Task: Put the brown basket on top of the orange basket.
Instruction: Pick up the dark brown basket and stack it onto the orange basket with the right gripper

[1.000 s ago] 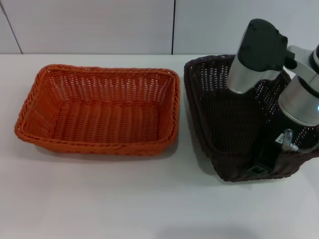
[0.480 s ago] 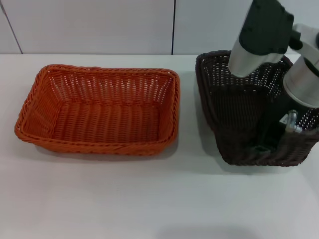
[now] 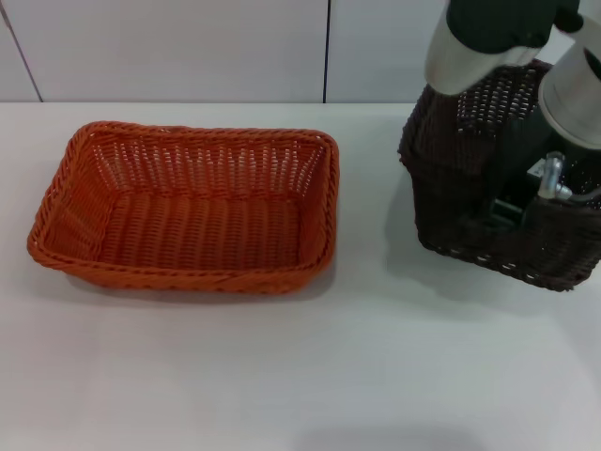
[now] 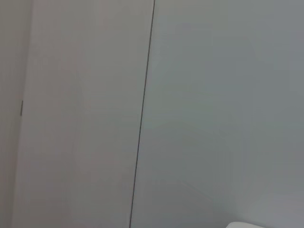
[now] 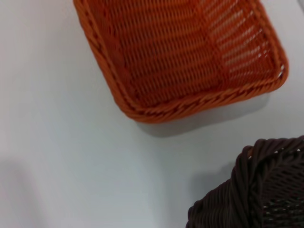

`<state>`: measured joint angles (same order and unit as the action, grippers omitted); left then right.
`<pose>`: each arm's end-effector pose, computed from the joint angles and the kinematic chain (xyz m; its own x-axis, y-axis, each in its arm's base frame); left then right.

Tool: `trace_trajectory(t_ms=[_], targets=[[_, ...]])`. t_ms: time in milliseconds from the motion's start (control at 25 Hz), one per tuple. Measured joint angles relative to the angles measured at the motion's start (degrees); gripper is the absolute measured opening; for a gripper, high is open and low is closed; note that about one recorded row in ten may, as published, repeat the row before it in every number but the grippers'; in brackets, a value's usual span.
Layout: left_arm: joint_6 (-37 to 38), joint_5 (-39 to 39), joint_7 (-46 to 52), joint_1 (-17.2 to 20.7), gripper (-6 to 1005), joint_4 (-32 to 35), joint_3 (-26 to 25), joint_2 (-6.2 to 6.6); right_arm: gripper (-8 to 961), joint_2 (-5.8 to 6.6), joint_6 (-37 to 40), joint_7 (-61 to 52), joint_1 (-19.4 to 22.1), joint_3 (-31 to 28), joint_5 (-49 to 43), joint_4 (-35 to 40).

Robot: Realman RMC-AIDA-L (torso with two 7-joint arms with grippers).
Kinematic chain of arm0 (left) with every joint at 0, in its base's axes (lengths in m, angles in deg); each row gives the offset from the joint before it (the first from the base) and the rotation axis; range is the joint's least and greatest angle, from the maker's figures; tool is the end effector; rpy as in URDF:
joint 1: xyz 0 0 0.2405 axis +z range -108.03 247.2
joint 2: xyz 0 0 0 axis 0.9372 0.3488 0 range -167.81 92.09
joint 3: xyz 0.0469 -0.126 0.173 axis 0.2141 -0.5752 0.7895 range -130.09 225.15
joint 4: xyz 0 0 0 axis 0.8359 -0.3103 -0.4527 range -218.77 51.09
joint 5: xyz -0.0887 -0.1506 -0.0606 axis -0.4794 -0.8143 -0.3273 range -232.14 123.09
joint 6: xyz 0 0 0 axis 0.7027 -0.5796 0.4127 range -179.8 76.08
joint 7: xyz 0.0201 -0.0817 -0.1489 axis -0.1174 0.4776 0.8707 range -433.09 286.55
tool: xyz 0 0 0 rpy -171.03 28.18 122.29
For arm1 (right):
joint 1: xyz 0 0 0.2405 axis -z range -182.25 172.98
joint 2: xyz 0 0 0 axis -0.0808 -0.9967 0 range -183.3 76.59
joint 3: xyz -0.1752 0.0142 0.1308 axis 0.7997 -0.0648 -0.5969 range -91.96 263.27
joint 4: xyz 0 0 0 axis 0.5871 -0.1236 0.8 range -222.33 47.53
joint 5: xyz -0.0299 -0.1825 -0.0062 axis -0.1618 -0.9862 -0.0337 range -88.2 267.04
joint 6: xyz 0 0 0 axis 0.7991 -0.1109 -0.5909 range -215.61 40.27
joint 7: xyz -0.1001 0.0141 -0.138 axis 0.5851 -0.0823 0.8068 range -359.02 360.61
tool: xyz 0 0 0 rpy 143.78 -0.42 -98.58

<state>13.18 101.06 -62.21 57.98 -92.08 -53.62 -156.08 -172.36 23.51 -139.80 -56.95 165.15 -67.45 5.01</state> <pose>-0.4039 0.2471 0.1116 0.6444 -0.0332 0.7640 0.6806 0.4804 -0.5532 0.0718 0.3196 0.0325 0.8359 -0.2830 0.4703 -0.0880 -0.9149 -0.3940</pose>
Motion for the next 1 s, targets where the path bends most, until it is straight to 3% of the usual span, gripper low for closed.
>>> trace_trajectory(t_ms=[200, 440, 640, 680, 1000], targets=[[0.0, 0.0, 0.0, 0.0, 790, 0.0, 0.0, 0.0, 140, -0.02, -0.2, 0.8, -2.1, 1.0, -0.1, 2.1], [-0.1, 0.0, 0.0, -0.1, 790, 0.0, 0.1, -0.14, 141, -0.23, -4.3, 4.0, -2.7, 8.7, -0.4, 3.5], [-1.0, 0.0, 0.1, -0.1, 790, -0.1, 0.1, -0.26, 140, -0.57, -9.8, 12.4, -0.7, 15.5, -0.6, 6.5], [-1.2, 0.0, 0.1, -0.2, 790, -0.1, 0.1, -0.28, 140, -0.61, -13.0, 15.3, 0.3, 19.2, -1.9, 7.0], [-2.4, -0.2, 0.5, -0.8, 790, -0.3, 0.1, -0.45, 141, -0.82, -25.1, 33.7, 5.4, 25.0, -3.5, 6.6]])
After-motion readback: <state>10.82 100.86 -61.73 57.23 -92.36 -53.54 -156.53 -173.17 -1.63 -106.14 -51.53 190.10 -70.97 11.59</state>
